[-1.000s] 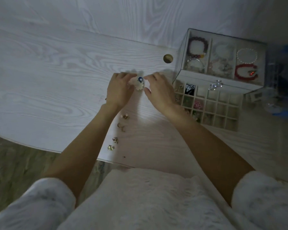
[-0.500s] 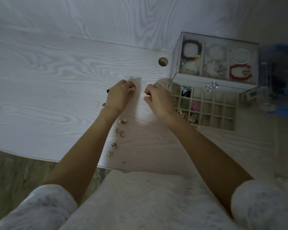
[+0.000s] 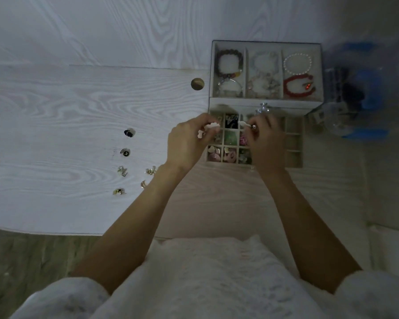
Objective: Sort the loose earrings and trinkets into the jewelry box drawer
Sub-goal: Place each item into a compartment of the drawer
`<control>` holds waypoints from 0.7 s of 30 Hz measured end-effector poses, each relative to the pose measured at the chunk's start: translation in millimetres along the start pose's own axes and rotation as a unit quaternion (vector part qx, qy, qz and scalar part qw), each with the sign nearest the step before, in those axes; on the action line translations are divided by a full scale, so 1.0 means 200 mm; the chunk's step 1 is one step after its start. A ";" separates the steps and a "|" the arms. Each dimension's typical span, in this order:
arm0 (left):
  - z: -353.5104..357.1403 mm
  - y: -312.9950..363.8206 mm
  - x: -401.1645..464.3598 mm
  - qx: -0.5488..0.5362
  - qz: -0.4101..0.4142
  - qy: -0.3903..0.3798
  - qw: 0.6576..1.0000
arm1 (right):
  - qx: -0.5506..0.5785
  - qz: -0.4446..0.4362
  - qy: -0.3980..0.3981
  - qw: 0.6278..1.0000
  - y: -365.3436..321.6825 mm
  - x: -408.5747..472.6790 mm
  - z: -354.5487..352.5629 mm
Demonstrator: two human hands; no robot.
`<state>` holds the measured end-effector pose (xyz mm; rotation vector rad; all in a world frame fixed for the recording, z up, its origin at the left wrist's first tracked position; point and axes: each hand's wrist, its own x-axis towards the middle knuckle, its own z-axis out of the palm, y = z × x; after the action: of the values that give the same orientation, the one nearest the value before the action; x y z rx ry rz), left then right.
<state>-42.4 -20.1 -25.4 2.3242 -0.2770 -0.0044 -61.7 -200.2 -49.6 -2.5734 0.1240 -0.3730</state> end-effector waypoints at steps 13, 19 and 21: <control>0.15 0.02 0.11 -0.083 -0.052 -0.011 0.995 | -0.015 0.048 -0.025 0.998 0.07 0.02 0.09; 0.22 0.15 0.16 -0.183 -0.016 -0.006 0.983 | -0.021 0.028 -0.044 0.998 0.14 -0.08 0.00; 0.27 0.18 0.16 -0.176 0.041 0.009 0.983 | -0.032 0.017 -0.038 0.999 0.13 -0.10 -0.01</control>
<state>-23.6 -89.6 -35.7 1.9589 -0.3338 0.0081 -81.5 -221.3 -65.9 -2.6403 0.1548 -0.2630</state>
